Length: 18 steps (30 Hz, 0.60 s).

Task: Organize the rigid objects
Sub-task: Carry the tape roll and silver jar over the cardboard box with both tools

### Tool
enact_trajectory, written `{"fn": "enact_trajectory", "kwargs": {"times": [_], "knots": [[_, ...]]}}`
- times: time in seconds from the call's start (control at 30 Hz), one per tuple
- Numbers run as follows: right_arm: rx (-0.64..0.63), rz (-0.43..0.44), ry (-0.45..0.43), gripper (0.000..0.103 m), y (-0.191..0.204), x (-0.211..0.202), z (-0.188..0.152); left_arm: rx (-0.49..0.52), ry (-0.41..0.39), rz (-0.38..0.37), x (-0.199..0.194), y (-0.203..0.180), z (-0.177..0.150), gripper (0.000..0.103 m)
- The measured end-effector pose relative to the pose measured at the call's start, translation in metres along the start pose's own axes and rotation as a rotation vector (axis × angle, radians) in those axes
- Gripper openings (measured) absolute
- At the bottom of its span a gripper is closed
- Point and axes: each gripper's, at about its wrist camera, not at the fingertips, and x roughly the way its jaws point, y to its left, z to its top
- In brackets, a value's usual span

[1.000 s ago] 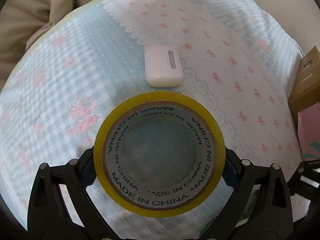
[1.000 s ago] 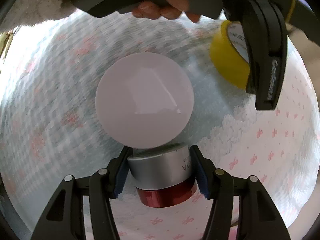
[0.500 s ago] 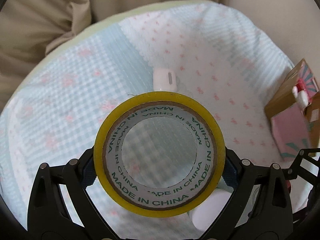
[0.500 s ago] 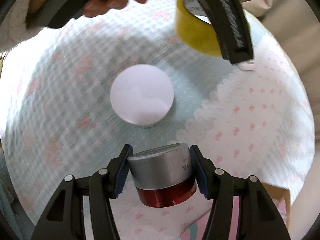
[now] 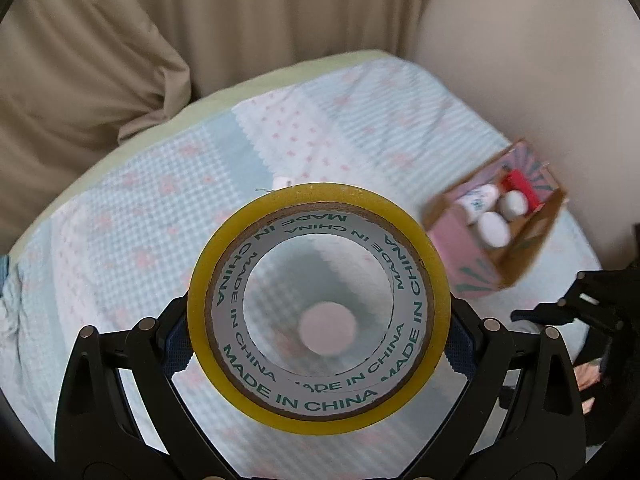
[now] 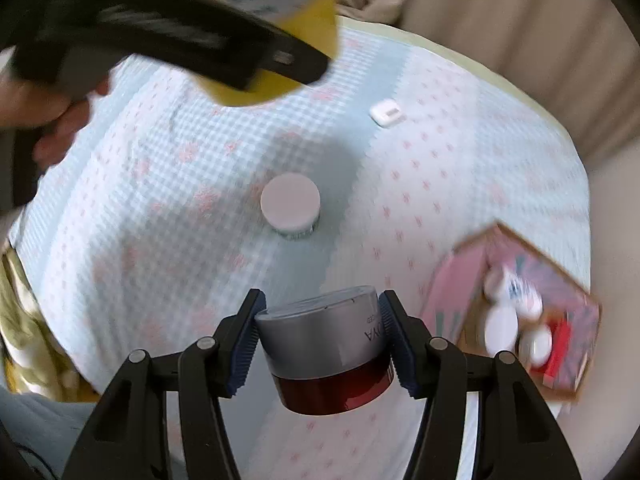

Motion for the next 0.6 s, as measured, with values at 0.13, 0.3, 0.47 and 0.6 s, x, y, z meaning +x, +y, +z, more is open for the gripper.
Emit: {"fn": "enact_trajectory", "kwargs": {"times": [0.13, 0.3, 0.47, 0.6], "knots": [[0.113, 0.013, 0.017, 0.054, -0.018, -0.036, -0.025, -0.016, -0.024, -0.041, -0.039, -0.031, 0.0, 0.096], [0.205, -0.021, 0.007, 0.054, -0.047, -0.071, -0.05, 0.013, -0.033, -0.075, -0.063, -0.071, 0.009, 0.096], [0.268, -0.07, -0.019, 0.054, -0.093, -0.106, -0.07, 0.04, -0.052, -0.087, -0.07, -0.111, 0.025, 0.096], [0.308, -0.082, -0.038, 0.054, -0.131, -0.12, -0.081, 0.021, -0.047, -0.098, -0.063, -0.142, 0.037, 0.096]]}}
